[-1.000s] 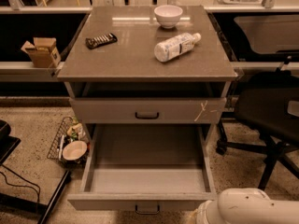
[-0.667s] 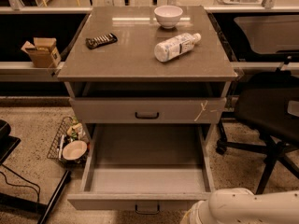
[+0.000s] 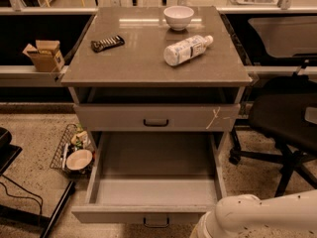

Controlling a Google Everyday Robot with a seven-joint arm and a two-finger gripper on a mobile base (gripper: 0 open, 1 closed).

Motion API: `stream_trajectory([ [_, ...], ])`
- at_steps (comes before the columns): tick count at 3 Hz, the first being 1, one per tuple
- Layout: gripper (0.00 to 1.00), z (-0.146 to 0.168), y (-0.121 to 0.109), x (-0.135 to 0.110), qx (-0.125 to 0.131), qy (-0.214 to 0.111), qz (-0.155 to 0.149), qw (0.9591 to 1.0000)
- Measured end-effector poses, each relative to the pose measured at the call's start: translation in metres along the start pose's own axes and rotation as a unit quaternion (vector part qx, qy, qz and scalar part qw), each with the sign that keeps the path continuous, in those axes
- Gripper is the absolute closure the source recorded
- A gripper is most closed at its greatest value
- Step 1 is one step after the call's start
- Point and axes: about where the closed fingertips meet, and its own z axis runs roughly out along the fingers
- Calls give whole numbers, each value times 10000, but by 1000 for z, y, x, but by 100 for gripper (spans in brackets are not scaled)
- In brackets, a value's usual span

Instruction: Close middle drawer

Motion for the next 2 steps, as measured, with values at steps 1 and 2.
stream_trajectory([
  [1, 100, 43, -4, -3, -78, -200, -91, 9997],
  [2, 100, 104, -35, -10, 239, -581, -296, 9976],
])
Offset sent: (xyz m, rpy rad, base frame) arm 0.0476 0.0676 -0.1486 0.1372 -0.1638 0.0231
